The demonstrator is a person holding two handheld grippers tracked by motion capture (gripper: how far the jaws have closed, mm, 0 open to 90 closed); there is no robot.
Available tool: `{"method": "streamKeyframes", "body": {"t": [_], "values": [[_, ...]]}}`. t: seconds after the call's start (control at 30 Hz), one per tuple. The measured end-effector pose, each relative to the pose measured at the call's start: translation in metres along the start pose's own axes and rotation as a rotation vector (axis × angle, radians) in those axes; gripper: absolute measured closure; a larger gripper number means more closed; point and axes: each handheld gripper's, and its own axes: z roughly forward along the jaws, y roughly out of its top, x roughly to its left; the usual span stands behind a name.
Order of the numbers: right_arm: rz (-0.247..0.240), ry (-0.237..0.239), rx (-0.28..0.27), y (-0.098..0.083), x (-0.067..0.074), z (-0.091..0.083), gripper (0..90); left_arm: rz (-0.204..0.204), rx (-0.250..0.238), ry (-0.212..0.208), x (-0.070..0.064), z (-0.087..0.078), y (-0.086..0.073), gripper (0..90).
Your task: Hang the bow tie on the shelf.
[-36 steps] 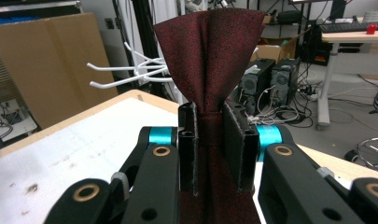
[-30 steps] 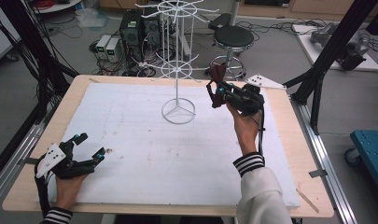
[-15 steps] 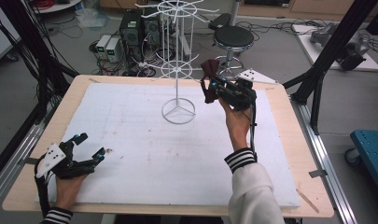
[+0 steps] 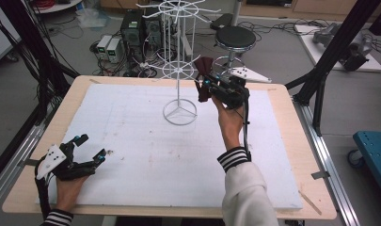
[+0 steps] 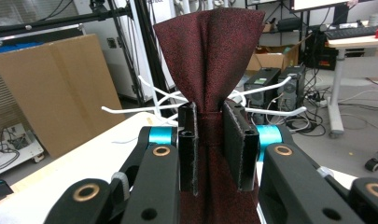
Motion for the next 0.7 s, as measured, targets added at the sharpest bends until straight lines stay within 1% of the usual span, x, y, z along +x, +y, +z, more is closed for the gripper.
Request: {"method": "streamKeyframes", "body": {"t": [0.33, 0.4, 0.47, 0.53, 0.63, 0.7], "values": [[0.014, 0.004, 0.008, -0.003, 0.004, 0.009, 76.8, -0.003, -0.001, 0.0, 0.0, 0.0, 0.0, 10.7], [0.013, 0.004, 0.005, -0.003, 0.007, 0.013, 76.8, -0.005, -0.004, 0.001, 0.0, 0.0, 0.0, 10.7], [0.011, 0.004, 0.007, -0.004, 0.007, 0.014, 76.8, -0.003, -0.002, 0.0, 0.0, 0.0, 0.0, 10.7], [0.013, 0.011, 0.013, -0.004, 0.01, 0.02, 76.8, -0.003, -0.002, 0.0, 0.0, 0.0, 0.0, 10.7], [0.0, 0.013, 0.023, -0.005, 0.013, 0.025, 76.7, -0.003, -0.002, 0.0, 0.0, 0.0, 0.0, 10.7], [0.002, 0.016, 0.027, -0.006, 0.013, 0.026, 76.7, -0.003, -0.002, 0.0, 0.0, 0.0, 0.0, 10.7]]}}
